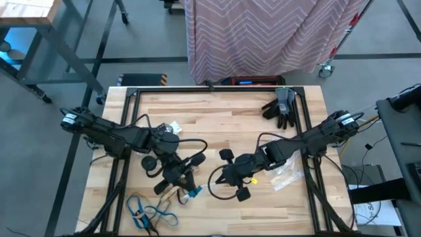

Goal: Sort rubber bands
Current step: Put the blue rubberband into the transparent zip bag

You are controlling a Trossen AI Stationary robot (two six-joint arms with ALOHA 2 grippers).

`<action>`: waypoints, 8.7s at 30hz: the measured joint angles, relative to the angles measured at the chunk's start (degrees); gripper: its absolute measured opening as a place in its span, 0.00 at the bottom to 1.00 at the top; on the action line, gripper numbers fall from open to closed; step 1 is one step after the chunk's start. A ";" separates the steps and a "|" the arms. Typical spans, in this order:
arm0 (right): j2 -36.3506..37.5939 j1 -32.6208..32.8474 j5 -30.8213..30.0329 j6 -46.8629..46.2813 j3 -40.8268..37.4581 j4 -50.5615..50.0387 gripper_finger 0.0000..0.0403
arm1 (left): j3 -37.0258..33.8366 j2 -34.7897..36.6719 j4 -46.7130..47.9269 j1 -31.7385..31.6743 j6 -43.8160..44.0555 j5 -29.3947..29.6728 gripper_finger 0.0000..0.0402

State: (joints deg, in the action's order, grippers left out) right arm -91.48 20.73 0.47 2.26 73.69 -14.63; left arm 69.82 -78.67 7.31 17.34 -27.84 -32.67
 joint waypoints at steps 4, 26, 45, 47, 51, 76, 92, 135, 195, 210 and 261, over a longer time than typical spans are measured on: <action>0.00 0.00 0.01 -0.05 0.00 0.01 0.00 | -0.48 0.00 -0.17 0.00 -0.03 -0.02 0.00; 0.07 -0.04 5.42 13.85 0.02 3.47 0.00 | -0.70 0.00 -3.72 -2.62 -1.81 -10.32 0.00; 0.07 -0.67 0.96 18.52 0.02 4.81 0.00 | -0.76 -2.45 -11.29 -3.69 3.53 -11.14 0.00; 0.07 -0.70 0.95 18.97 0.02 4.66 0.00 | -0.79 -2.46 -10.91 -4.04 3.92 -11.11 0.00; 0.07 -0.61 1.03 19.24 0.02 4.68 0.00 | -1.26 -2.47 -9.67 -4.87 4.44 -10.95 0.00; 0.02 -2.85 1.51 15.39 0.02 4.63 0.00 | -2.99 -1.86 8.16 -5.68 6.83 -0.98 0.00; -0.02 -4.35 0.94 10.23 0.02 4.55 0.00 | -3.04 -0.90 16.96 -5.38 24.82 11.02 0.01; 1.86 -4.16 -14.65 1.40 0.07 5.36 0.00 | 2.00 3.67 25.81 -3.42 33.86 26.55 0.60; 1.20 4.90 -27.50 -19.26 -4.55 -7.37 0.00 | 3.89 -17.59 50.66 31.85 87.85 29.09 0.69; 1.20 5.18 -27.52 -21.21 -4.52 -7.37 0.00 | -1.70 -17.59 45.03 33.99 89.54 29.02 0.72; 1.20 5.25 -27.52 -18.17 -3.96 -7.35 0.00 | -1.19 -17.07 57.65 34.03 87.60 38.23 0.00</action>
State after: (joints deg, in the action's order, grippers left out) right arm -90.28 25.98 -27.05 -15.91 69.73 -21.98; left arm 68.63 -95.74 64.96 51.37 59.75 5.57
